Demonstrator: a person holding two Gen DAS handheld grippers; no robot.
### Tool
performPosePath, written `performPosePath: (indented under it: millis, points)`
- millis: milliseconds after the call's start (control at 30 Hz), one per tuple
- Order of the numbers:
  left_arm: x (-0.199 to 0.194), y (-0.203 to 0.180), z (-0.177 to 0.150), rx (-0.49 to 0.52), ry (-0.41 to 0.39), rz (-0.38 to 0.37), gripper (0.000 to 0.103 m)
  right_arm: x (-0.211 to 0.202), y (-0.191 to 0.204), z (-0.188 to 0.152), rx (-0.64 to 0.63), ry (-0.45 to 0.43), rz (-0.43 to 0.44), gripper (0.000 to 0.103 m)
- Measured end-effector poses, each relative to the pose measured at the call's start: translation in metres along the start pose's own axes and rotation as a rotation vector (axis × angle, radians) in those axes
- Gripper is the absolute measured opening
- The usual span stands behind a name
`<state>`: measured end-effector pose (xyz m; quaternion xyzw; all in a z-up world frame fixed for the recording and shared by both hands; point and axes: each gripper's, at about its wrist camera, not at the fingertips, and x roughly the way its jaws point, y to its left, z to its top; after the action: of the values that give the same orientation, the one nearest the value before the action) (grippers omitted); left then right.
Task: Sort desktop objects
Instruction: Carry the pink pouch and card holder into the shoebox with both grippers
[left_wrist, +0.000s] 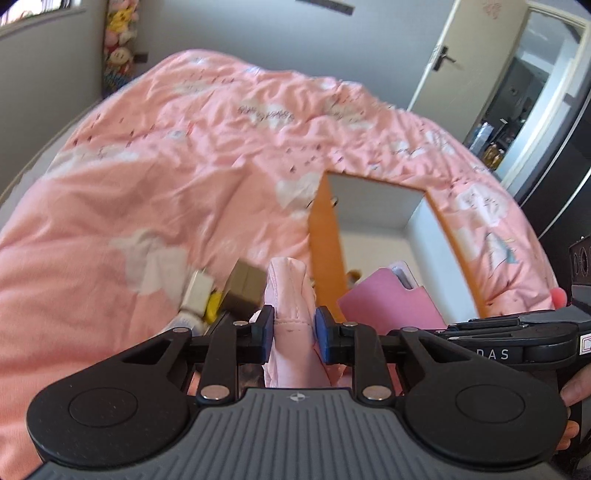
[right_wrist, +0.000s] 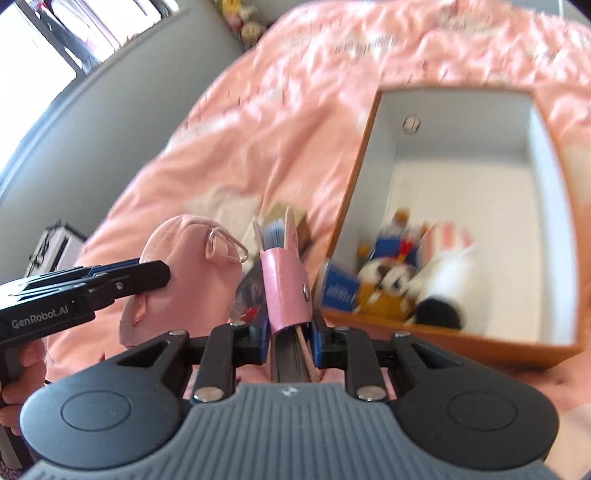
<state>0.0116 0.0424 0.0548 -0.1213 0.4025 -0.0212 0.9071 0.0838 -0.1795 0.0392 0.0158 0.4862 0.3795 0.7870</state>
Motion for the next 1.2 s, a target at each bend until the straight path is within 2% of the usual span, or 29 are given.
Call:
performPosePath:
  millis: [167, 267, 467, 633, 767, 933, 1200]
  points:
    - [0.001, -0.035, 0.027, 0.065, -0.058, -0.105, 0.027, -0.036, -0.013, 0.016, 0.004, -0.121, -0.066, 0.023]
    - [0.015, -0.059, 0.040, 0.092, -0.080, -0.151, 0.027, -0.051, -0.029, 0.022, 0.038, -0.163, -0.123, 0.023]
    - [0.071, -0.097, 0.051, 0.058, -0.017, -0.309, 0.027, -0.053, -0.074, 0.028, 0.120, -0.158, -0.248, 0.023]
    - [0.117, -0.113, 0.049, -0.002, 0.055, -0.386, 0.027, -0.049, -0.109, 0.027, 0.169, -0.132, -0.340, 0.023]
    - [0.146, -0.120, 0.043, -0.027, 0.124, -0.399, 0.027, -0.044, -0.128, 0.024, 0.230, -0.105, -0.339, 0.023]
    - [0.170, -0.123, 0.034, -0.048, 0.186, -0.379, 0.027, -0.034, -0.137, 0.021, 0.269, -0.056, -0.335, 0.023]
    - [0.184, -0.123, 0.021, -0.052, 0.231, -0.348, 0.026, -0.009, -0.131, 0.018, 0.258, 0.057, -0.361, 0.025]
